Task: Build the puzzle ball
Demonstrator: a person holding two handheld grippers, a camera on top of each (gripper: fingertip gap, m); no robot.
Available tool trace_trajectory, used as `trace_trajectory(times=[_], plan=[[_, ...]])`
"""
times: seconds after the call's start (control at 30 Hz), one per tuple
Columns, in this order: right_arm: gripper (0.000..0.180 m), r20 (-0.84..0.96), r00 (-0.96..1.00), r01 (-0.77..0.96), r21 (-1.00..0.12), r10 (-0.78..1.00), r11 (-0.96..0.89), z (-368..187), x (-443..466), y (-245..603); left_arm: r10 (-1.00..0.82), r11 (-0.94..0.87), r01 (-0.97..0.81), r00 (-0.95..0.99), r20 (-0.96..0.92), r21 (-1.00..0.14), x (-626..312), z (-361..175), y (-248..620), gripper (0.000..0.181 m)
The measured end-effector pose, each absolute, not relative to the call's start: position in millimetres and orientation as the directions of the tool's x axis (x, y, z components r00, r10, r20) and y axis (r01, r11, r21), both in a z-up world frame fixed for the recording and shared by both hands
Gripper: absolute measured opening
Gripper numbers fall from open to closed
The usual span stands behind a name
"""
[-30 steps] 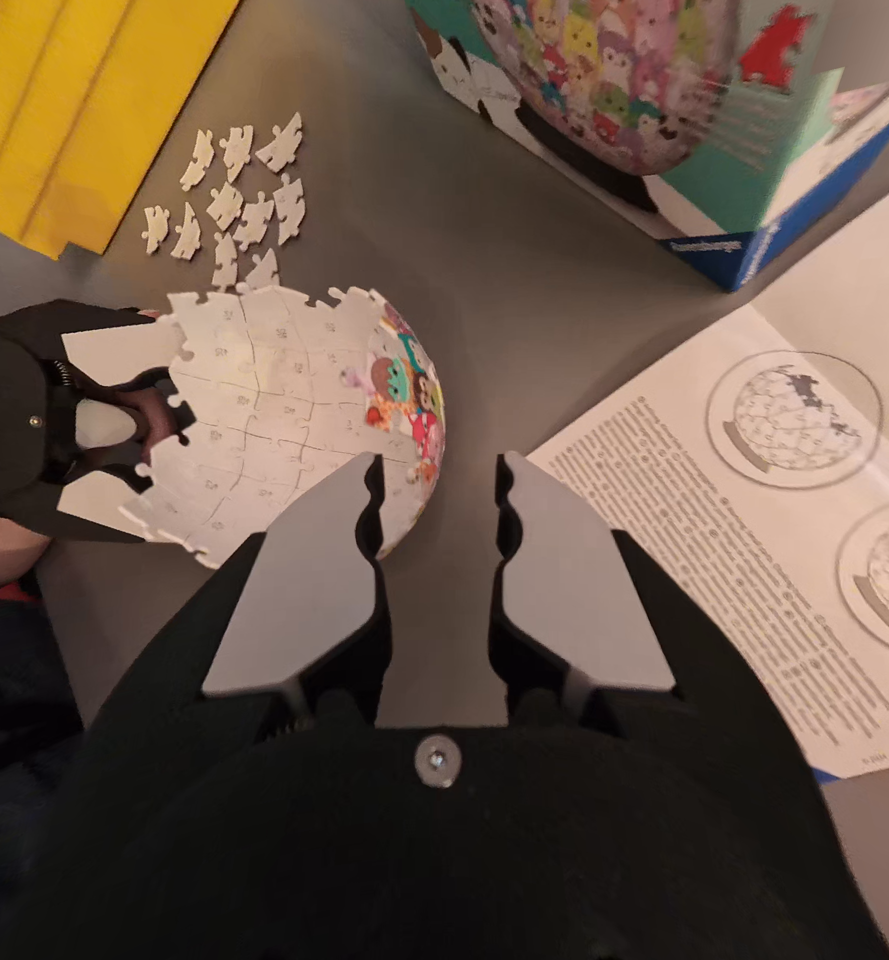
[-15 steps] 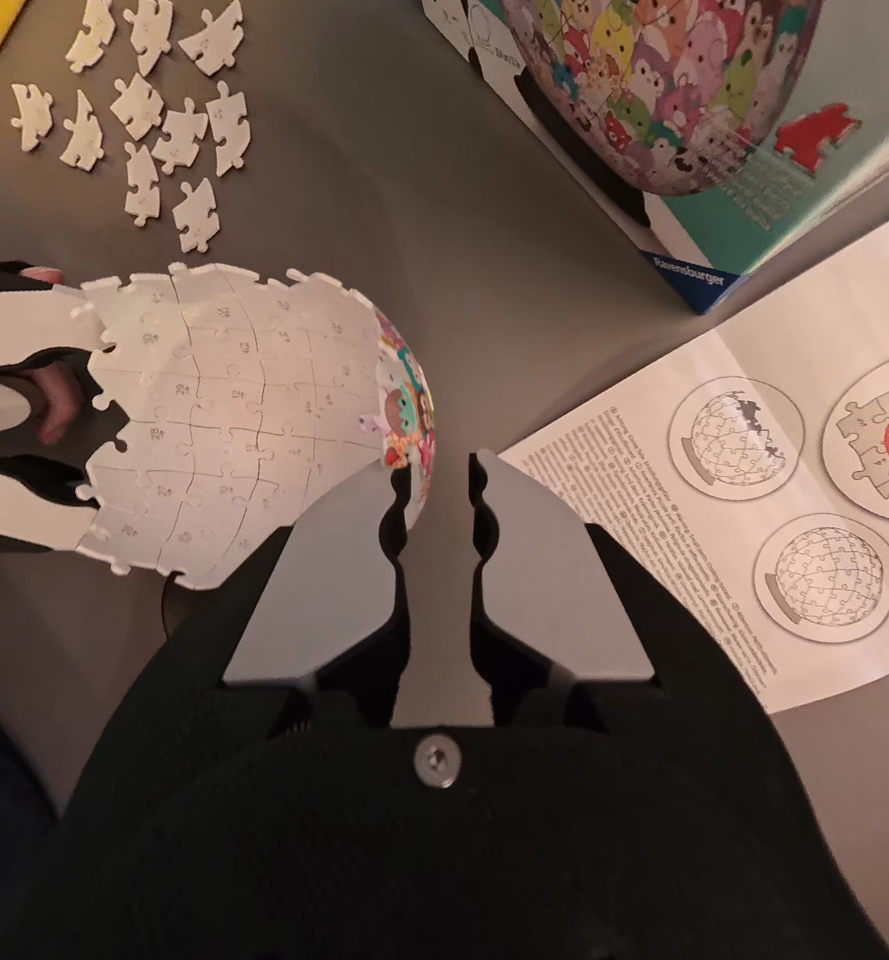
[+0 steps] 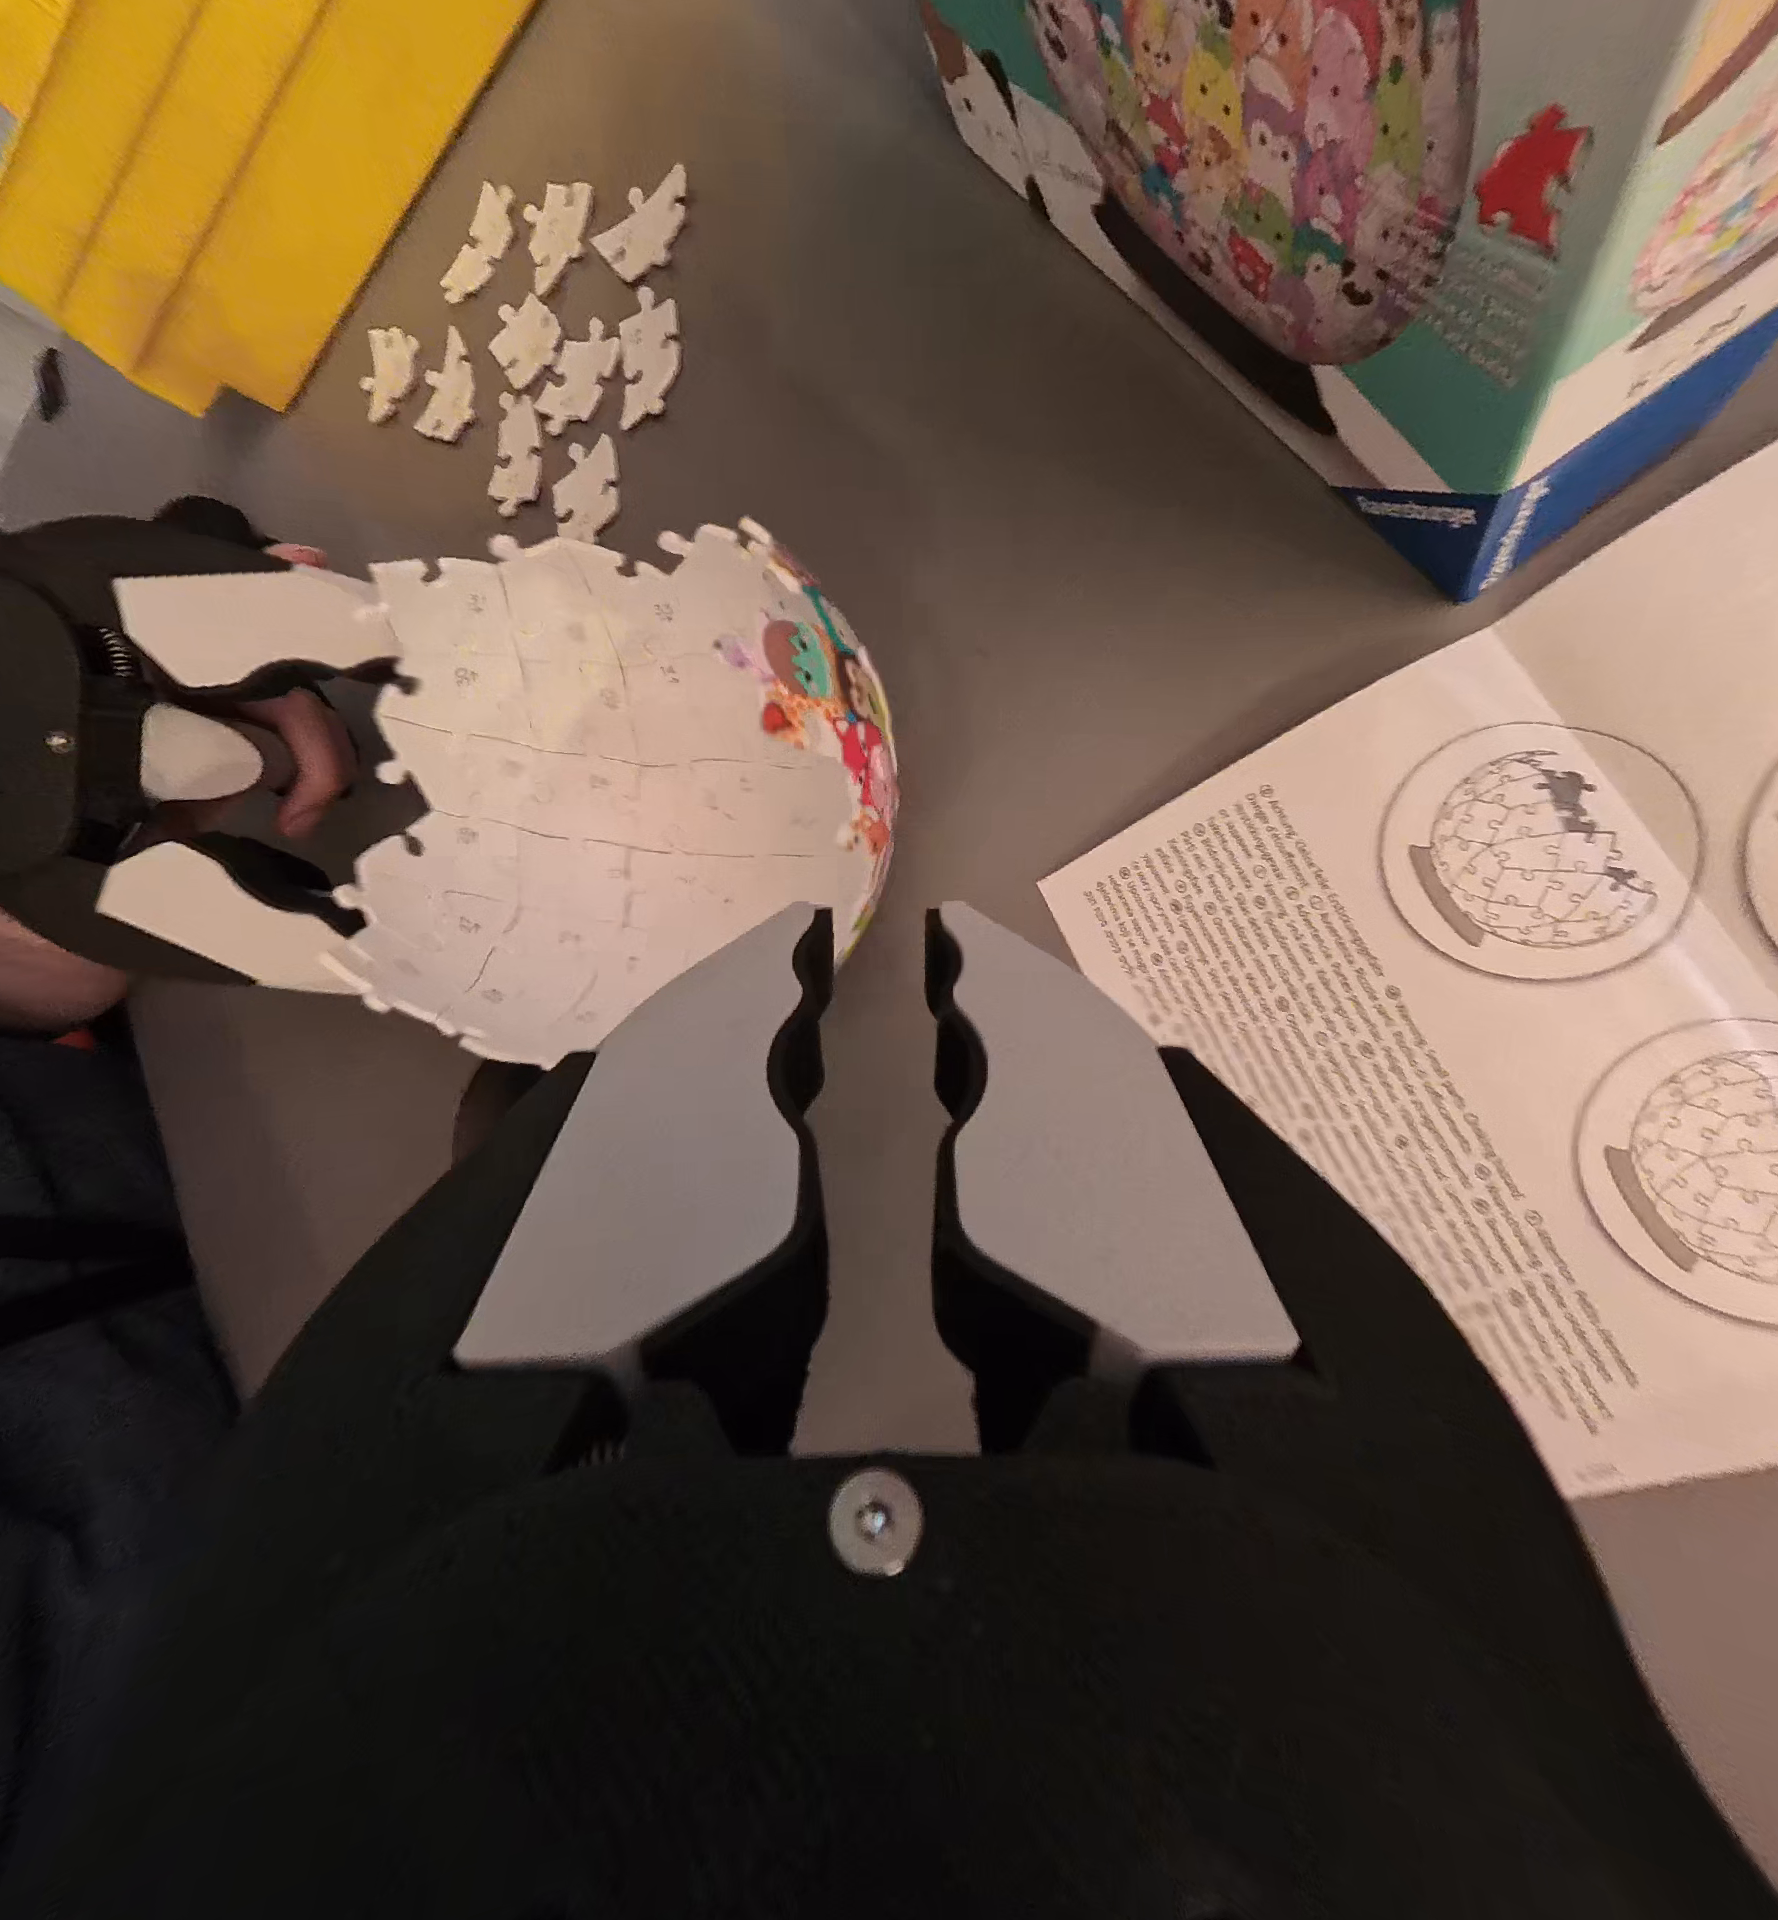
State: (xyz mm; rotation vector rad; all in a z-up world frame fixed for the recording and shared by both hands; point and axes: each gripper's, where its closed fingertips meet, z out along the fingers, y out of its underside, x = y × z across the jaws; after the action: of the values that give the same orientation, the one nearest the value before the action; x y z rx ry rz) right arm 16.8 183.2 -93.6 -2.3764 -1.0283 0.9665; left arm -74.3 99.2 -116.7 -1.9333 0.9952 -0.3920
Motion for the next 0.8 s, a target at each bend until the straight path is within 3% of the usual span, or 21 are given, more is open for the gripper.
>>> trace_trajectory(times=[0.27, 0.57, 0.8], plan=[[0.016, -0.558, 0.424, 0.470, -0.538, 0.714, -0.700, -97.8, 11.6, 173.0, -0.727, -0.369, -0.408, 0.687, -0.015, -0.835, -93.3, -114.5, 100.2, 0.084], [0.009, -0.715, 0.355, 0.463, -0.425, 0.602, -0.778, -99.8, 12.7, 141.0, -0.706, -0.367, -0.416, 0.707, -0.042, -0.832, -101.8, -110.6, 101.4, 0.082], [0.009, -0.683, 0.395, 0.483, -0.415, 0.615, -0.771, -105.6, 32.9, 120.0, -0.682, -0.330, -0.352, 0.730, -0.037, -0.876, -114.4, -84.7, 103.9, 0.074]])
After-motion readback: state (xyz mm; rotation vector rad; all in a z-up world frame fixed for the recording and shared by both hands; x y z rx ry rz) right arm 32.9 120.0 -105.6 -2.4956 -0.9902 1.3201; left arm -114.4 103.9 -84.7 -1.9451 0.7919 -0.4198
